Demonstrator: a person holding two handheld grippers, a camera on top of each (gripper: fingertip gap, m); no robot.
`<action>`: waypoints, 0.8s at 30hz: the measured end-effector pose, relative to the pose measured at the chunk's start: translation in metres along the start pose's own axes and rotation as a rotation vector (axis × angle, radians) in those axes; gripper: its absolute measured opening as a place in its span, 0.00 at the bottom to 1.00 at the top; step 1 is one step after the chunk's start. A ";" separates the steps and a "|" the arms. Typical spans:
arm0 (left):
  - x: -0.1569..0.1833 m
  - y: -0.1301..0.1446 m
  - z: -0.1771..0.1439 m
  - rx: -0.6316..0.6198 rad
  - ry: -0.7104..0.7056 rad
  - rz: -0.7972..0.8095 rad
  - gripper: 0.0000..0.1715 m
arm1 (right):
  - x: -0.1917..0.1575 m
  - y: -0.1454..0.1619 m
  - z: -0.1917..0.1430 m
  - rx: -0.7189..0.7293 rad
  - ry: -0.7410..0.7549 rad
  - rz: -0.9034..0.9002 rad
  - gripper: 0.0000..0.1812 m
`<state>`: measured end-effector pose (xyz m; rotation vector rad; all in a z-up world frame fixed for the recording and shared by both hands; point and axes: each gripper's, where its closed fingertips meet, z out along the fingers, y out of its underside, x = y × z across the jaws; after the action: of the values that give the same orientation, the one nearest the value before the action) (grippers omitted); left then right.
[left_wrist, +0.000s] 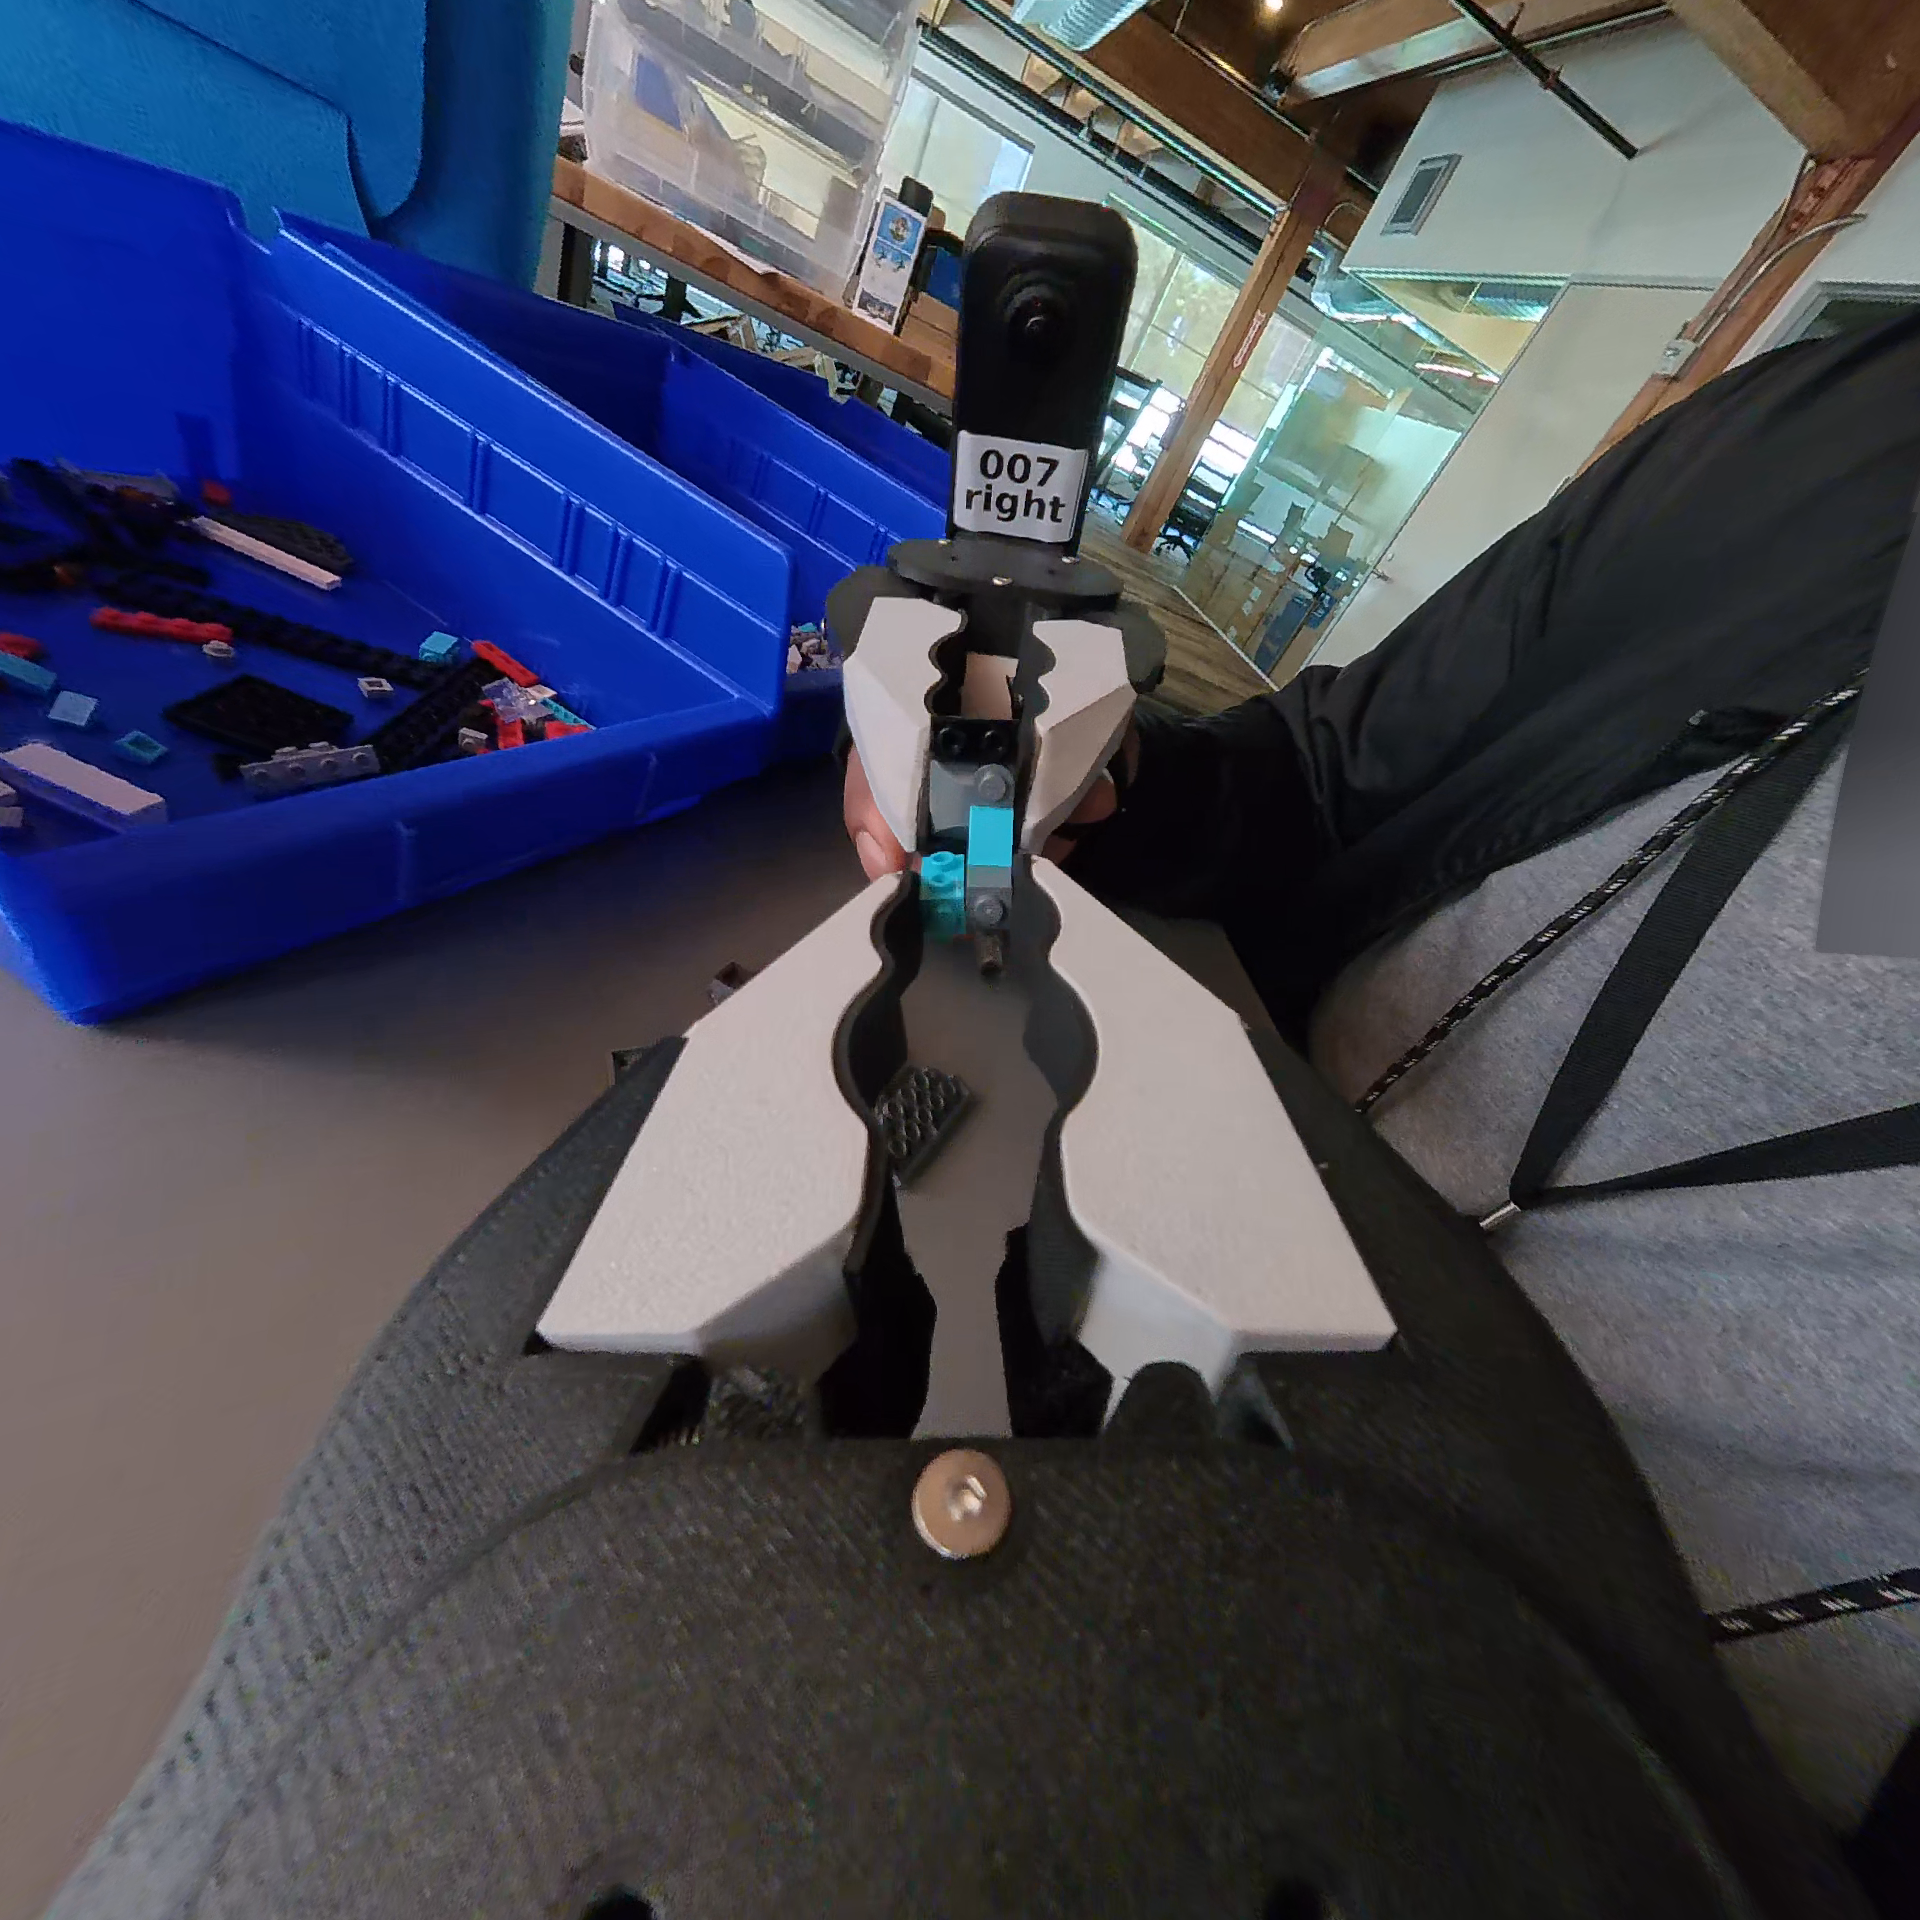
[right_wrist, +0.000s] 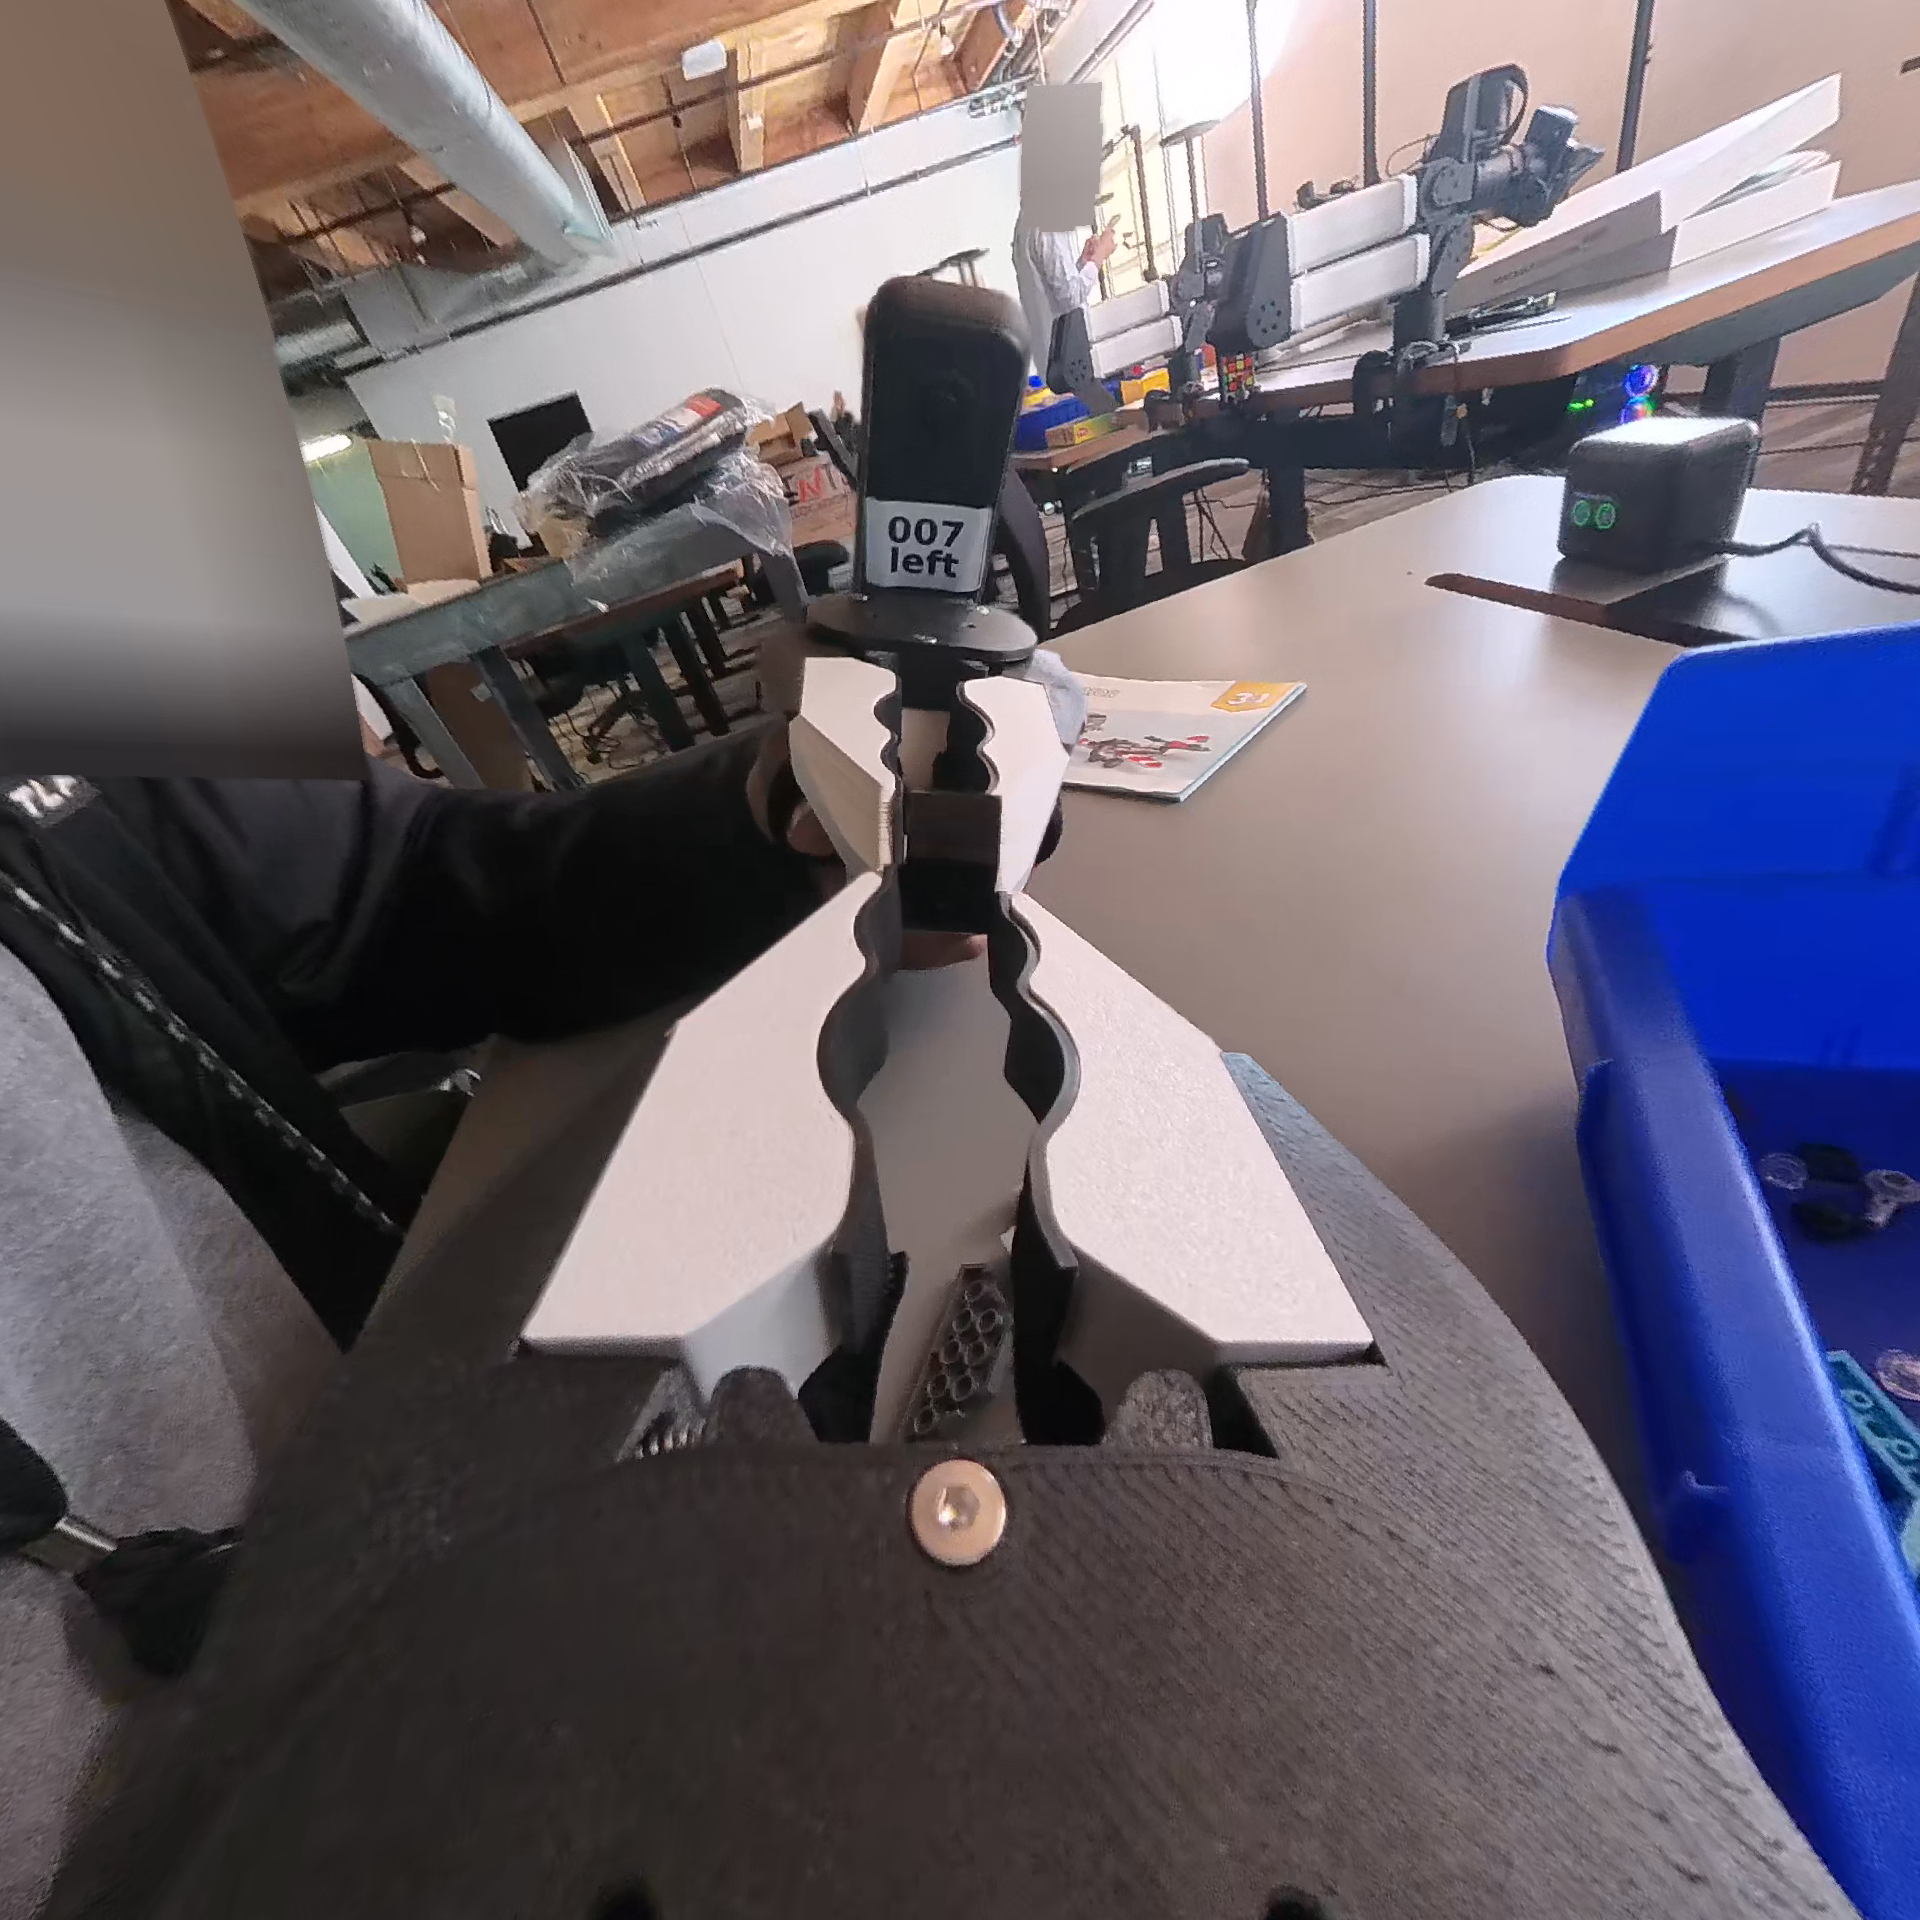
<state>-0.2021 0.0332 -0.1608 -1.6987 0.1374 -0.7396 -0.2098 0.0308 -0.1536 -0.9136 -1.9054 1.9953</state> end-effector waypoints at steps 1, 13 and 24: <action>0.000 0.000 0.000 -0.005 0.002 0.001 0.10 | 0.000 0.000 0.000 -0.004 0.004 -0.009 0.09; -0.045 0.001 -0.048 -0.045 -0.207 -0.022 0.10 | 0.015 -0.029 -0.026 0.111 0.054 0.012 0.09; -0.077 0.083 -0.042 -0.511 -0.443 -0.064 0.10 | 0.008 -0.021 -0.018 0.120 -0.020 0.070 0.10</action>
<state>-0.2616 0.0110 -0.2636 -2.3236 -0.0439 -0.3709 -0.2109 0.0523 -0.1351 -0.9438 -1.7653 2.1403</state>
